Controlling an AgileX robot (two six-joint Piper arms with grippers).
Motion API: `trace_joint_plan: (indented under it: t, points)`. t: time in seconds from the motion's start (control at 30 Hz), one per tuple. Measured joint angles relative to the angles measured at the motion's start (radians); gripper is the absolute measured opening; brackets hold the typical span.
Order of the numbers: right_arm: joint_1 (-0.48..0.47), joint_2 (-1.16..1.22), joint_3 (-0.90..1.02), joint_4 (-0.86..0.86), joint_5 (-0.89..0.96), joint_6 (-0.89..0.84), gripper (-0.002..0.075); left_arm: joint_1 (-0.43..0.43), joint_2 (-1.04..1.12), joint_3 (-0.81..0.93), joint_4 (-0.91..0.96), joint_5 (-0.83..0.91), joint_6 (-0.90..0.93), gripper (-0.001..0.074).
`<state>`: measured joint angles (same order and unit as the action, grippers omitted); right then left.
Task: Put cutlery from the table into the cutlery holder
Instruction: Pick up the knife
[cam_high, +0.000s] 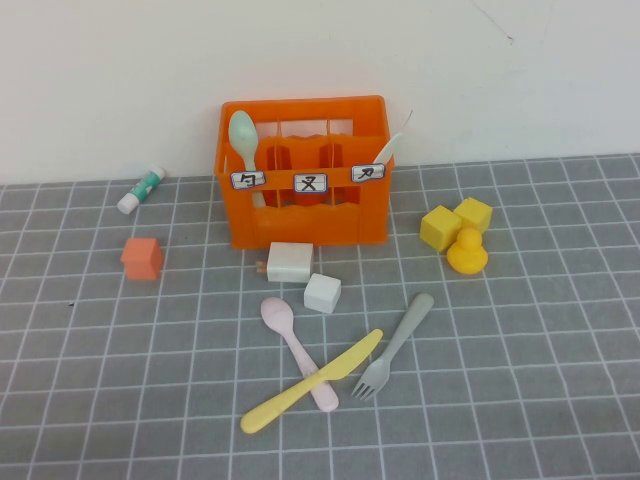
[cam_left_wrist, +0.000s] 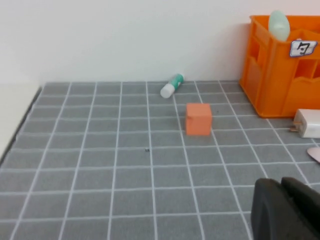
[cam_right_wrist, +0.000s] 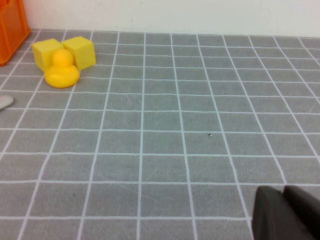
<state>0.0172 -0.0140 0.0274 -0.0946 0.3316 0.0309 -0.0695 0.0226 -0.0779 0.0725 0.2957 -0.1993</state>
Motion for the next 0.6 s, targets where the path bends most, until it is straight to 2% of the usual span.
trace_joint_plan:
  t: [0.33, 0.6]
  points:
    - [0.000, 0.000, 0.000, 0.000, 0.000, 0.000, 0.0029, 0.162, -0.033, 0.103, -0.222, -0.012, 0.124, 0.0000]
    - [0.000, 0.000, 0.000, 0.000, 0.000, 0.000, 0.0029, 0.182, -0.033, 0.103, -0.257, 0.035, 0.130, -0.0001]
